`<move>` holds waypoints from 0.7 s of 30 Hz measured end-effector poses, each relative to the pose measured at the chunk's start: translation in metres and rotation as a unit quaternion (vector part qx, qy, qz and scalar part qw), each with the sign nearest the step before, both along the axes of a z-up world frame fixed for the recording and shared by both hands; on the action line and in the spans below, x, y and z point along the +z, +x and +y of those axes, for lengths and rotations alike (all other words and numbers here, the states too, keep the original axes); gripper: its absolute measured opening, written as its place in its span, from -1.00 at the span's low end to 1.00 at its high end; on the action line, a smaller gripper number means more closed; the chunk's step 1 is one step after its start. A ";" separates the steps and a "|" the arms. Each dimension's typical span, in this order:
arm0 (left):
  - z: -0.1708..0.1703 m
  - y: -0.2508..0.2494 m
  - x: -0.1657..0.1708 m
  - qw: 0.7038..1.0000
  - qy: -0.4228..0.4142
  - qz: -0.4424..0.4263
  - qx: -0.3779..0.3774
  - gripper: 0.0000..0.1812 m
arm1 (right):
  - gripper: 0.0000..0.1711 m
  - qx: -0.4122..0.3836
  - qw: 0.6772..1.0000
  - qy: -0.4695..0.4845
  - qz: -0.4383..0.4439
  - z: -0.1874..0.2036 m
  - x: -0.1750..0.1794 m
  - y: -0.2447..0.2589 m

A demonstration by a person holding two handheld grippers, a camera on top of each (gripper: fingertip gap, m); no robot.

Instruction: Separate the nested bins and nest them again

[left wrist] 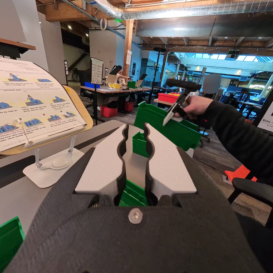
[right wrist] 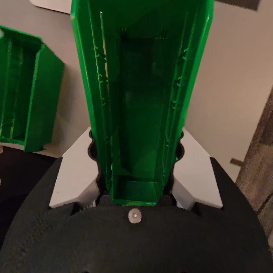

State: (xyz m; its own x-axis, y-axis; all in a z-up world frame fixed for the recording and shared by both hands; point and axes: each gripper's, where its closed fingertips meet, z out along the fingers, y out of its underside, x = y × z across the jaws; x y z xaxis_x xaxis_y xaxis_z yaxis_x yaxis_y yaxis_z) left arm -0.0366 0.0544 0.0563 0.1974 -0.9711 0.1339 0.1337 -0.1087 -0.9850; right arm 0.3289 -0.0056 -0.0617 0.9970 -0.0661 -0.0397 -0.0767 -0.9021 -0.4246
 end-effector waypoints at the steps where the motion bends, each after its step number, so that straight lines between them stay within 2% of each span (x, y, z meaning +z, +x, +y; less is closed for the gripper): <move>1: 0.001 0.000 -0.001 1.000 -0.002 0.000 0.001 -0.79 | 0.27 -0.021 1.000 -0.005 0.001 -0.008 -0.002 0.014; 4: 0.001 -0.001 -0.001 1.000 -0.005 -0.002 0.001 -0.79 | 0.27 -0.064 0.997 -0.017 0.025 -0.021 -0.020 0.040; 10: 0.000 0.001 -0.002 1.000 -0.002 0.004 0.001 -0.80 | 0.25 -0.071 0.995 -0.053 0.054 -0.015 -0.064 0.045; 17: 0.005 0.000 -0.005 1.000 -0.007 0.005 0.007 -0.79 | 0.24 -0.055 0.996 -0.050 0.041 0.006 -0.065 0.051; 21: 0.006 0.003 -0.011 1.000 -0.012 0.010 0.004 -0.80 | 0.25 -0.061 0.995 -0.064 0.042 0.008 -0.083 0.058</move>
